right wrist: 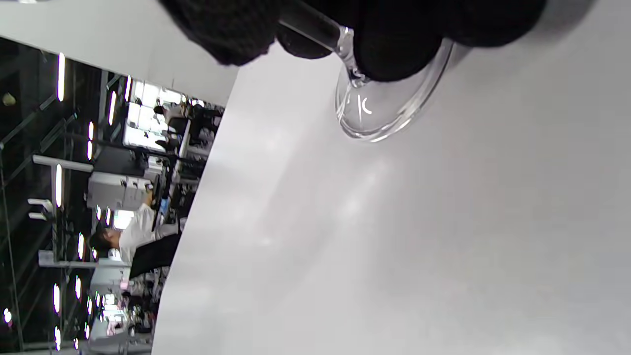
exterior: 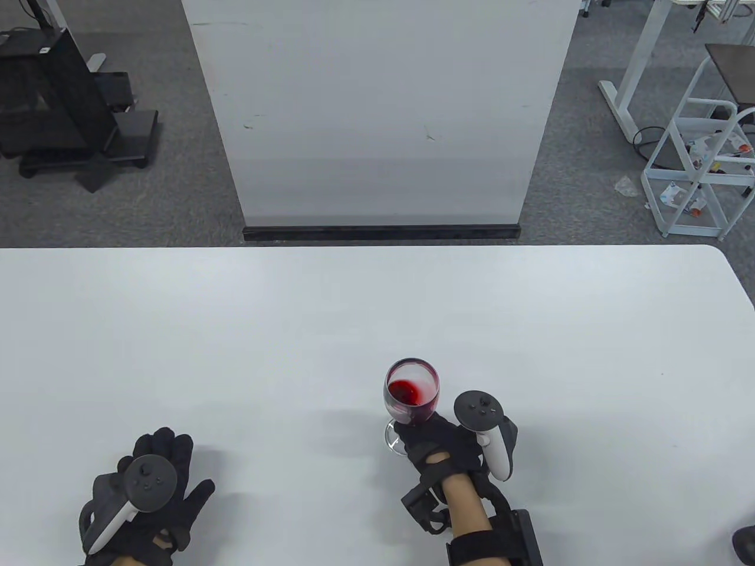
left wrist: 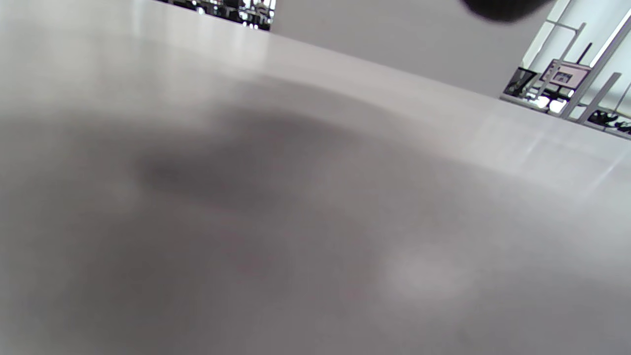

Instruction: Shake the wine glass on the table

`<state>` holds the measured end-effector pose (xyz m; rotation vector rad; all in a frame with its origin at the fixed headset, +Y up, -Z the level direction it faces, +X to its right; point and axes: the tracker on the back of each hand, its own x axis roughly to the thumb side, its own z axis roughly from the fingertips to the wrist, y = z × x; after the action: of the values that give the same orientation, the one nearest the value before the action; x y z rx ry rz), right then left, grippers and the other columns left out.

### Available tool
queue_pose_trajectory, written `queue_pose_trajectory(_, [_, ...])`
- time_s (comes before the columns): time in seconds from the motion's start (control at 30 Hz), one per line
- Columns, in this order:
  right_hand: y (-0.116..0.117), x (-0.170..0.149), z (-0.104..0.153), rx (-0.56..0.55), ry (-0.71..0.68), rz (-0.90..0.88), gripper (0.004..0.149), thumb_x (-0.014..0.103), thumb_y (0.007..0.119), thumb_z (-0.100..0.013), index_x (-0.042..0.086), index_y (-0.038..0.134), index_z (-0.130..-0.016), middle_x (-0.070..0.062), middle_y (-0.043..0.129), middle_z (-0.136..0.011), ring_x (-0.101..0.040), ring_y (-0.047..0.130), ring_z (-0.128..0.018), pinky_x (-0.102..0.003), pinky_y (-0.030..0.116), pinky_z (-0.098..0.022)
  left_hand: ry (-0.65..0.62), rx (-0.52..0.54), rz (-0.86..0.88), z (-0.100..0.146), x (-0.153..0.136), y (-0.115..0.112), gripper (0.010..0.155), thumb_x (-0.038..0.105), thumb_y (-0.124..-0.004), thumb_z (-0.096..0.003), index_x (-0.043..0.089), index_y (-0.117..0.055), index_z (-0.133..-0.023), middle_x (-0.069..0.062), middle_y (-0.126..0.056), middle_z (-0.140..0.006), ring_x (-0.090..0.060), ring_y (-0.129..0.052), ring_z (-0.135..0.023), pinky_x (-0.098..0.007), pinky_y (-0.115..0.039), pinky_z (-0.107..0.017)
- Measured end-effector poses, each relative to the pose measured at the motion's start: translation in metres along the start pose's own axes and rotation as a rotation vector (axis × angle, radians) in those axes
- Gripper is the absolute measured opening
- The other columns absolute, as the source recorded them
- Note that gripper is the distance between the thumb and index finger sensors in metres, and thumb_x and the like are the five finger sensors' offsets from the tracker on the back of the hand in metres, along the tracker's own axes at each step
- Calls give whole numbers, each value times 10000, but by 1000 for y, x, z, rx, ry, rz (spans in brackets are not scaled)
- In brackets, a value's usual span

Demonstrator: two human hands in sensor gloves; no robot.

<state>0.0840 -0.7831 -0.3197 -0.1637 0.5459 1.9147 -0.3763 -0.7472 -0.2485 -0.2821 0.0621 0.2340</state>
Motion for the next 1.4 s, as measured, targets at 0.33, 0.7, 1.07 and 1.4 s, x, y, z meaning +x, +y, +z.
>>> queue_pose_trajectory(0.33, [-1, -3, 2, -107, -6, 15, 555, 425, 747, -533, 175, 582, -1001, -84, 476, -1117, -229, 765, -732, -412, 744, -472, -6, 7, 10, 0, -1, 0, 793, 656, -531, -433, 369, -112, -1042, 63, 48, -1130, -234, 89, -1039, -456, 12, -743])
queue_pose_trajectory(0.7, [5, 0, 2, -164, -19, 46, 566, 421, 732, -525, 175, 567, -1008, -85, 484, -1111, -209, 772, -717, -412, 748, -453, -3, -2, 5, -1, 0, -1, 794, 657, -529, -432, 369, -109, -1041, 64, 50, -1130, -234, 90, -1039, -455, 12, -744])
queue_pose_trajectory(1.07, [2, 0, 1, -103, -12, 43, 568, 426, 743, -528, 173, 576, -1008, -82, 480, -1117, -232, 775, -718, -424, 745, -454, -4, 2, 3, -1, -1, -1, 795, 656, -530, -432, 367, -110, -1042, 62, 49, -1130, -233, 88, -1039, -456, 11, -743])
queue_pose_trajectory(1.4, [-7, 1, 9, -52, 7, 56, 720, 423, 794, -507, 187, 410, -1068, -115, 346, -1142, -305, 778, -748, -431, 746, -451, -10, 0, 14, -1, -2, -1, 794, 657, -529, -433, 367, -109, -1042, 62, 49, -1130, -234, 89, -1039, -456, 13, -743])
